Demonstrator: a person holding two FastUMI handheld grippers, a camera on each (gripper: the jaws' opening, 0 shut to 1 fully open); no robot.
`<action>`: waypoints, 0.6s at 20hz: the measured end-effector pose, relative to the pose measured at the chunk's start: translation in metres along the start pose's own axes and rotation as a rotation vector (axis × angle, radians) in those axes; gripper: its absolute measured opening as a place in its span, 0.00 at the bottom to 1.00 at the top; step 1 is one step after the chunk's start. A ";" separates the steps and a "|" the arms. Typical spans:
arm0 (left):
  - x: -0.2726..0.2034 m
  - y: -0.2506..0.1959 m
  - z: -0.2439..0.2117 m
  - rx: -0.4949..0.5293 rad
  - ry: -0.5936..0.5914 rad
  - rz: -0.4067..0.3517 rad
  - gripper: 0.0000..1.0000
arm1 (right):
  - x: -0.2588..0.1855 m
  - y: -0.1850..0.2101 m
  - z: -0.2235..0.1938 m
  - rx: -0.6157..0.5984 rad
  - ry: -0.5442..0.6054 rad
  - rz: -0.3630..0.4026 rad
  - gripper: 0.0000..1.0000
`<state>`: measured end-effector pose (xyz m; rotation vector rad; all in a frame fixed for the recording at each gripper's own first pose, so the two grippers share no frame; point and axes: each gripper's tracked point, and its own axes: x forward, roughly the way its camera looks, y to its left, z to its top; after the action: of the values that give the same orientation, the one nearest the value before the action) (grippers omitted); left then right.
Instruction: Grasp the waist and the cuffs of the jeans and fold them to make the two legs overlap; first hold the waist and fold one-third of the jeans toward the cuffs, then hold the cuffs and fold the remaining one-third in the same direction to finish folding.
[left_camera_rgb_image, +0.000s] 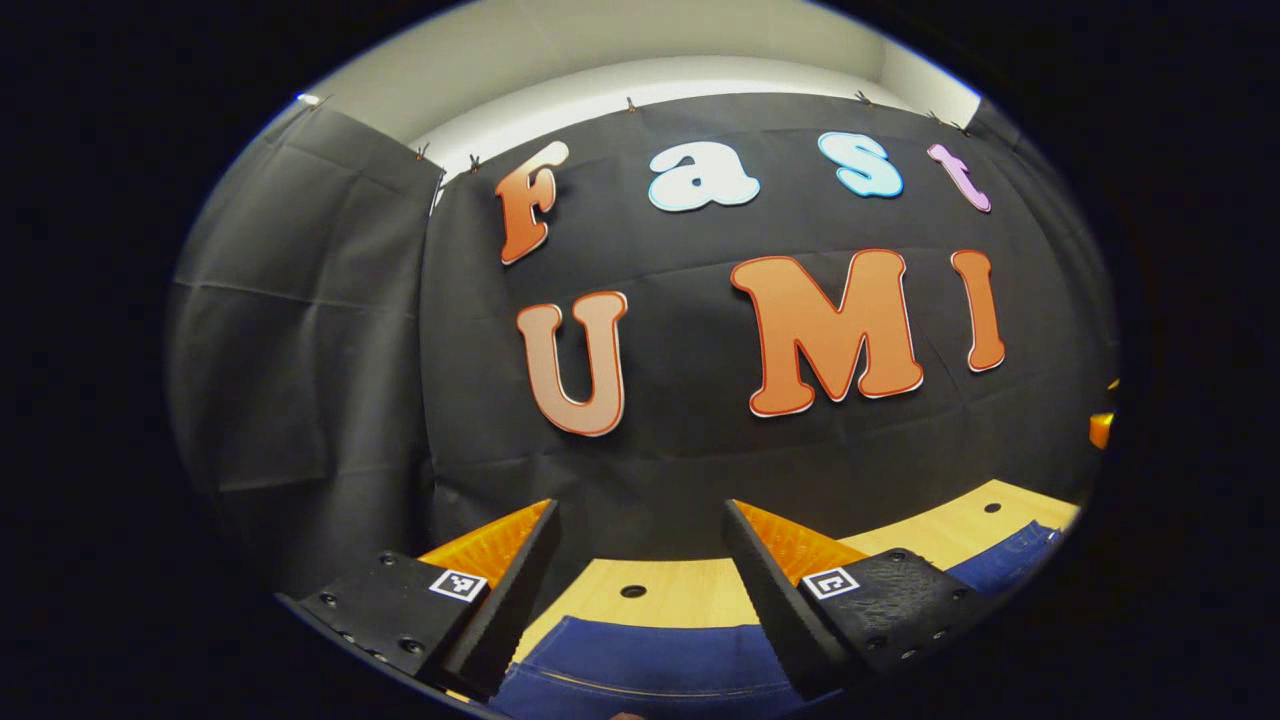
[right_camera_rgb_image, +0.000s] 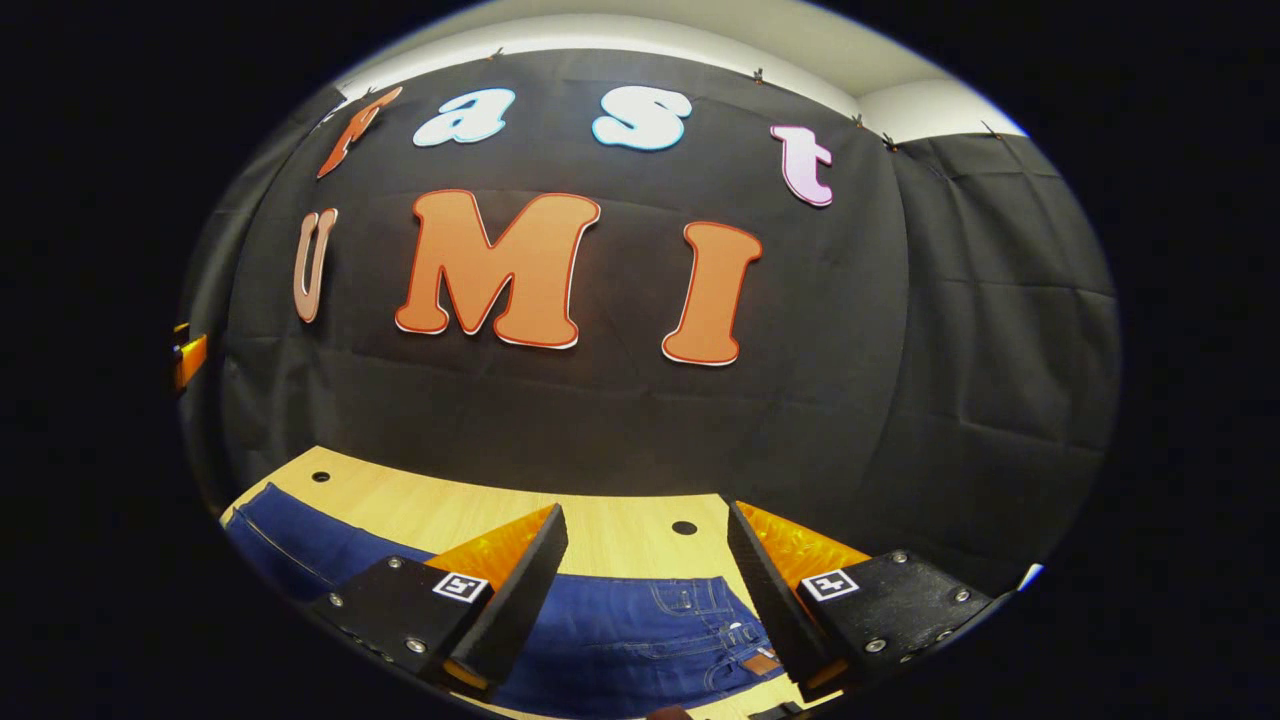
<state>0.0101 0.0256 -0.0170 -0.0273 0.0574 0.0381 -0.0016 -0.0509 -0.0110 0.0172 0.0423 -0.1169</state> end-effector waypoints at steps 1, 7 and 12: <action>0.002 0.002 -0.006 -0.012 0.014 0.002 1.00 | 0.001 -0.002 -0.004 0.018 0.016 0.001 0.98; 0.006 0.029 -0.056 -0.128 0.168 0.013 0.99 | 0.010 -0.014 -0.055 0.195 0.211 0.042 0.98; -0.002 0.068 -0.117 -0.296 0.360 0.044 0.99 | 0.004 -0.021 -0.135 0.513 0.506 0.057 0.98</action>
<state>-0.0007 0.0899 -0.1355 -0.3295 0.4118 0.0848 -0.0061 -0.0692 -0.1465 0.5602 0.5159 -0.0613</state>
